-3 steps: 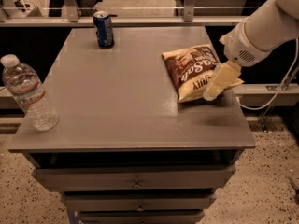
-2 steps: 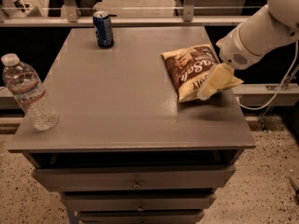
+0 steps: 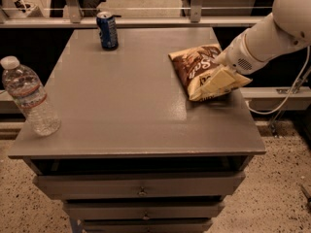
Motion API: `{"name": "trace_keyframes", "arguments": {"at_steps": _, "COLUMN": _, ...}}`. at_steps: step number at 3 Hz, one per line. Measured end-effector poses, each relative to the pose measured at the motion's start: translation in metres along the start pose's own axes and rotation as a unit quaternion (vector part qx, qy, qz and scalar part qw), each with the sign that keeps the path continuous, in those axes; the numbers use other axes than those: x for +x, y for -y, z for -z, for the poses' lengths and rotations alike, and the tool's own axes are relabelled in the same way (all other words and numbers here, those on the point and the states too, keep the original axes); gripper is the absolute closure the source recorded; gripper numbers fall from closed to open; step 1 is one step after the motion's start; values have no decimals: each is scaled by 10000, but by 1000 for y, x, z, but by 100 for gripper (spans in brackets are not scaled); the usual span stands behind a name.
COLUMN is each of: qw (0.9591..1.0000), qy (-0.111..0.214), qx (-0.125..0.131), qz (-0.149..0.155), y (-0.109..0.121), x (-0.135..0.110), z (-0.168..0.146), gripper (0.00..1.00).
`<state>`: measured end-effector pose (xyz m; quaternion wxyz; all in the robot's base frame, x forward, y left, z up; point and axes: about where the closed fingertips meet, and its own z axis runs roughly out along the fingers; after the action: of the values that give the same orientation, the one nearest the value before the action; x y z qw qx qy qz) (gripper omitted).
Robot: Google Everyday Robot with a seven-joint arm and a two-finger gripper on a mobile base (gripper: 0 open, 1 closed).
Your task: Move brown chip bag near pepsi can
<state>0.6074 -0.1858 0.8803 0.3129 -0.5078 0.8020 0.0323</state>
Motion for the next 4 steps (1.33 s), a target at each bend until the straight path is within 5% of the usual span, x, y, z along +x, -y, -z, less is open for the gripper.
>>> {"name": "trace_keyframes", "arguments": {"at_steps": 2, "qw": 9985, "qy": 338, "qx": 429, "qz": 80, "y": 22, "x": -23, "z": 30, "gripper": 87}}
{"name": "trace_keyframes", "arguments": {"at_steps": 3, "qw": 9949, "qy": 564, "qx": 833, "qz": 75, "y": 40, "x": -33, "z": 64, "gripper": 100}}
{"name": "trace_keyframes", "arguments": {"at_steps": 4, "qw": 9949, "qy": 564, "qx": 833, "qz": 75, "y": 40, "x": -33, "z": 64, "gripper": 100}}
